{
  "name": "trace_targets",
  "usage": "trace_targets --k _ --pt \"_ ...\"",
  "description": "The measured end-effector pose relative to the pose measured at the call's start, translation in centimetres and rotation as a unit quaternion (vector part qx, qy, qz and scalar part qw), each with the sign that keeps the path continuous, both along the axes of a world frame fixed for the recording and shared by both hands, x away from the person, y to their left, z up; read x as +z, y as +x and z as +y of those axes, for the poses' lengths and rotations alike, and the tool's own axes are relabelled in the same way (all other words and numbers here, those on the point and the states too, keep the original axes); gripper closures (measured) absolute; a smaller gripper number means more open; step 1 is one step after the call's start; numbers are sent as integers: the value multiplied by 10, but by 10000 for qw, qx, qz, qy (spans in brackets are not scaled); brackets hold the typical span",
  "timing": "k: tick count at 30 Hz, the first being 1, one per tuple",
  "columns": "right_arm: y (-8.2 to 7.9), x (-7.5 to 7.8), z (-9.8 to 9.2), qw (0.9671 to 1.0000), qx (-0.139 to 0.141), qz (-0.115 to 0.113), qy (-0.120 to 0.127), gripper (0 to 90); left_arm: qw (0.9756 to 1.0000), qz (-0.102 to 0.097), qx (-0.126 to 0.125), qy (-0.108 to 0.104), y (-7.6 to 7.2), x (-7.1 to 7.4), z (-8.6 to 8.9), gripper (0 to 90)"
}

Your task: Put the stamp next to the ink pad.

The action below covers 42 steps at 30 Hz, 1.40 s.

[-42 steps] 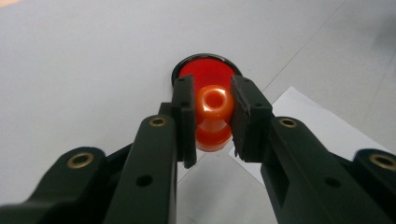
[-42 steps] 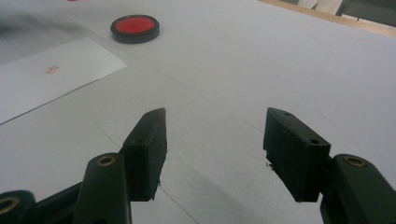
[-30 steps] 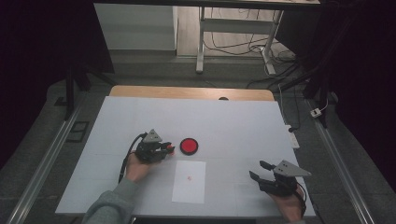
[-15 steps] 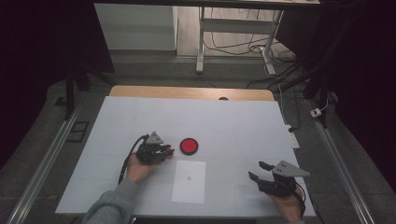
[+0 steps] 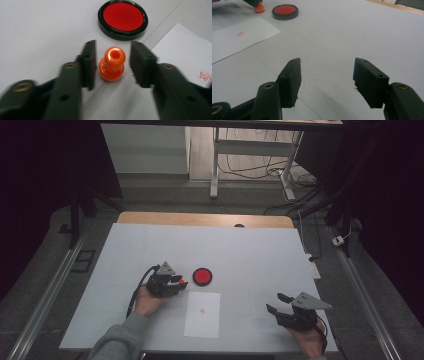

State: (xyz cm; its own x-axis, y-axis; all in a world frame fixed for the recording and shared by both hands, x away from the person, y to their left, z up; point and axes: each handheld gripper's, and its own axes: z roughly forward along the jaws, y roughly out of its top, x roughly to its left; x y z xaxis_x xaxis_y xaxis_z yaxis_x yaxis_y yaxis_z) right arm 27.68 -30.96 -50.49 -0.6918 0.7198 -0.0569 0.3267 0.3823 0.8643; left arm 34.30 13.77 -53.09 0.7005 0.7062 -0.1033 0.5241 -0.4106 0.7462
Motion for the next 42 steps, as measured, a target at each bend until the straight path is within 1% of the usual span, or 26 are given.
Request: trace_targets --k 2,4,8,10,12,16,22,26,34,36,39,42 --pt "0 0 0 10000 7 11 14 388 9999 -53 73 -68 -1 3 -1 437" --pt "0 0 -1 10000 4 12 15 388 9997 -102 148 -176 -2 6 -1 375" --pt "0 0 -1 10000 3 13 13 388 9989 -95 296 -344 -2 10 2 298" --pt "1 0 -1 10000 11 13 21 387 9984 -90 350 -425 -3 12 5 278" --pt "1 0 -1 10000 17 20 63 387 9980 -76 373 -499 -4 14 7 269" --pt "2 1 0 9999 71 17 153 387 9977 -57 348 -577 -11 20 12 264" --pt "5 0 1 9996 168 42 238 387 9975 -201 268 -629 -26 31 20 264" --pt "6 -1 1 9994 236 39 242 387 9969 -271 204 -715 -33 36 24 264" --pt "6 0 -1 9995 214 -16 226 386 9970 -356 51 -687 -48 42 24 266" --pt "5 0 0 9996 208 -26 210 386 9970 -356 15 -682 -53 41 26 266" --pt "5 0 1 9995 228 -40 194 384 9974 -379 -27 -609 -61 41 29 266" --pt "3 1 2 9994 264 -79 189 383 9974 -401 -45 -603 -70 41 34 266"
